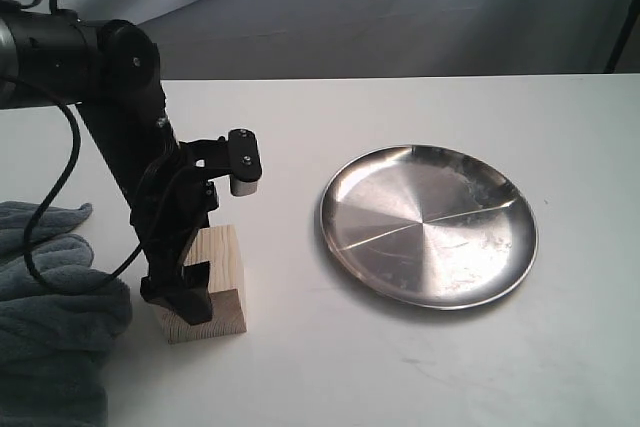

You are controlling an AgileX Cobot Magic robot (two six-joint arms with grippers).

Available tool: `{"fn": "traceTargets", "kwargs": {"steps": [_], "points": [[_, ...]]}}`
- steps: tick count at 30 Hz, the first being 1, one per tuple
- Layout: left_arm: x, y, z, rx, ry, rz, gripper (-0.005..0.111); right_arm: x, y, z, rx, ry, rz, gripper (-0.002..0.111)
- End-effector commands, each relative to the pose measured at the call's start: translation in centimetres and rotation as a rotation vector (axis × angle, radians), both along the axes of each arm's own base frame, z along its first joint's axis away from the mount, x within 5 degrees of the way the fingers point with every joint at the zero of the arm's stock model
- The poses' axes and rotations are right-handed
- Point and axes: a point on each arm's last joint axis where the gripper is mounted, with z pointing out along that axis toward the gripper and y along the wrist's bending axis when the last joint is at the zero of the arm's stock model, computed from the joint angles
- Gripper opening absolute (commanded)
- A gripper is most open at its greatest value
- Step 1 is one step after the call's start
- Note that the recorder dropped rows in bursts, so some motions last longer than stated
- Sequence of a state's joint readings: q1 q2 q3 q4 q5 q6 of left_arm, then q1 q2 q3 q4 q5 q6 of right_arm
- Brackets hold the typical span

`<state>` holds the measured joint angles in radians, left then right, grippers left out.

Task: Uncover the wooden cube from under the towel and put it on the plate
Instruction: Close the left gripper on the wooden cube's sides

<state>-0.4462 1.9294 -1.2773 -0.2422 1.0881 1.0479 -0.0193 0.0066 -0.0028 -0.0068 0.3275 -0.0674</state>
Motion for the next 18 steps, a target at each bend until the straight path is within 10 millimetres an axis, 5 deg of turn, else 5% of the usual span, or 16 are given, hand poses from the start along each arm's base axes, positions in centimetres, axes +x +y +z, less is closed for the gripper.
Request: {"fn": "traceTargets", "kwargs": {"steps": [1, 10, 18], "points": [[0.2, -0.2, -0.5, -0.008, 0.009, 0.009, 0.100, 0.0, 0.0, -0.1, 0.003, -0.004, 0.003, 0.000], [0.2, -0.2, -1.8, 0.012, 0.054, 0.007, 0.098, 0.0, 0.0, -0.1, 0.003, -0.004, 0.003, 0.000], [0.1, -0.2, -2.4, 0.026, 0.091, 0.000, 0.060, 0.0, 0.0, -0.1, 0.003, -0.004, 0.003, 0.000]]}}
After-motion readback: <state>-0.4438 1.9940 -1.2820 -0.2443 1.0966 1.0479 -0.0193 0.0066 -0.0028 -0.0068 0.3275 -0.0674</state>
